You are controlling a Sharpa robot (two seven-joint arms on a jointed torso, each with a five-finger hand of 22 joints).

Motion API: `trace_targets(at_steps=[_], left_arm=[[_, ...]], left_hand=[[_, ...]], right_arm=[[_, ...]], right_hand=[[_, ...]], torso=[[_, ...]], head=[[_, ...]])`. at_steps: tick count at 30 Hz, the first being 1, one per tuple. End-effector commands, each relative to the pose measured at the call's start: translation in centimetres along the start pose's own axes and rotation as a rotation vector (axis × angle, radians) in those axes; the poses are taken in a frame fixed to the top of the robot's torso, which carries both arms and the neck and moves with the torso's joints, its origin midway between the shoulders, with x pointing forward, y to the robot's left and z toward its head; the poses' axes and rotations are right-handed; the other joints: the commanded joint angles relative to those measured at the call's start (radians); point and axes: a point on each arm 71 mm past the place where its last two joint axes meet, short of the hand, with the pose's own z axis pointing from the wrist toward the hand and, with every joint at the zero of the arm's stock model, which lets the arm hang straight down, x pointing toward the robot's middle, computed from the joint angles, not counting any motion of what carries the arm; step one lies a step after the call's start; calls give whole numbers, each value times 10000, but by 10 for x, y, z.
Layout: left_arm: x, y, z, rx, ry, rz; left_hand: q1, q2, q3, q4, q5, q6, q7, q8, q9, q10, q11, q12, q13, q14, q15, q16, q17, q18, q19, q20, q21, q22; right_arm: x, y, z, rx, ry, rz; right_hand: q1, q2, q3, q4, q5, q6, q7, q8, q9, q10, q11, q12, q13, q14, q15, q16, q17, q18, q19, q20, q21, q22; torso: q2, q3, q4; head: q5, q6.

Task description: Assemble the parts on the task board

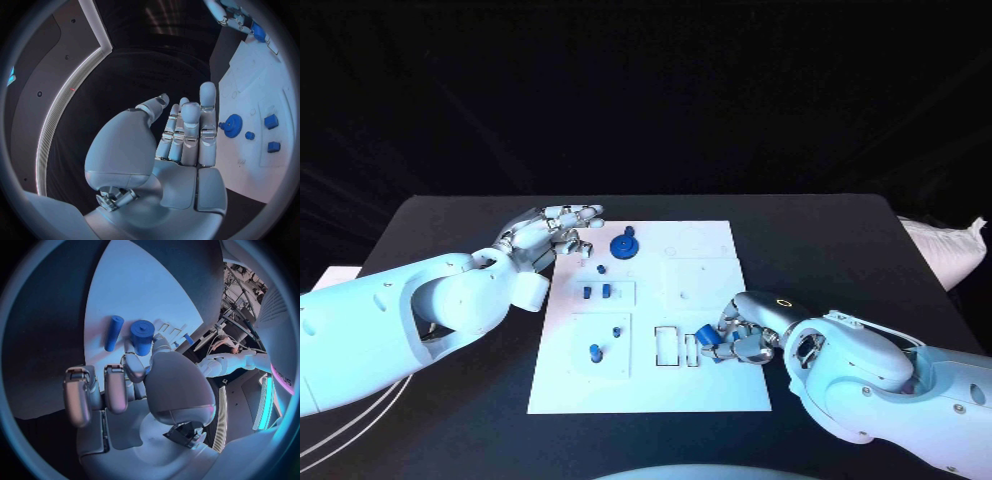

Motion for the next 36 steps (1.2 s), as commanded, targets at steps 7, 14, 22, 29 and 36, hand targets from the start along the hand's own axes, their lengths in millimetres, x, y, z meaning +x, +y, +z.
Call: trace_targets(at_steps=[7, 14, 22, 29, 36], left_arm=[[3, 0, 0, 41, 272, -28], [3, 0, 0, 38, 287, -28], [2, 1, 0, 24, 291, -36], [3, 1, 0, 13, 302, -43], [3, 1, 0, 6, 320, -50]], left_hand=[[-10, 79, -61, 14, 30, -63, 26, 37, -7, -60, 27, 62, 10, -63, 16, -21, -5, 161, -53, 20, -19, -9], [-14, 80, -71, 15, 28, -65, 27, 44, -7, -66, 27, 72, 11, -70, 17, -26, -23, 162, -56, 21, -33, -18], [-14, 80, -71, 15, 28, -65, 27, 44, -7, -66, 27, 72, 11, -70, 17, -26, -23, 162, -56, 21, -33, -18], [-12, 91, -78, 15, 29, -63, 24, 56, -6, -77, 27, 83, 12, -75, 18, -24, -31, 161, -53, 22, -30, -17], [-12, 91, -78, 15, 29, -63, 24, 56, -6, -77, 27, 83, 12, -75, 18, -24, -31, 161, -53, 22, -30, -17]], right_arm=[[10, -4, 2, 381, 419, -179], [4, -1, -1, 241, -379, 599], [-8, 5, -9, -44, -1233, 2054], [-5, 10, -8, -98, -551, 2708], [7, 21, -1, -127, 737, 2976]], right_hand=[[154, 279, -104, -48, 181, 258, -116, 195, 204, 97, -97, 84, 150, 628, -72, 59, 385, -74, 690, -121, 84, 2181], [528, 617, -8, -53, 1031, 441, -227, 322, 440, 226, -203, 173, 366, 658, -167, 142, 524, -106, 771, -212, 165, 2283], [692, 681, -18, -54, 1823, 434, -258, 297, 598, 259, -237, 108, 439, 659, -198, 145, 535, -113, 788, -253, 181, 2304], [705, 682, -23, -49, 1882, 436, -258, 292, 618, 266, -239, 104, 453, 661, -200, 151, 546, -117, 800, -256, 193, 2319], [618, 662, -84, -22, 1929, 413, -235, 266, 648, 260, -222, 67, 454, 662, -192, 153, 552, -116, 796, -255, 189, 2315]], torso=[[-6, -2, -10], [-6, 15, -20], [2, 8, -13], [2, -5, -7], [5, -5, 4]], head=[[44, -22], [71, -10], [69, 16], [77, 32], [105, -8]])
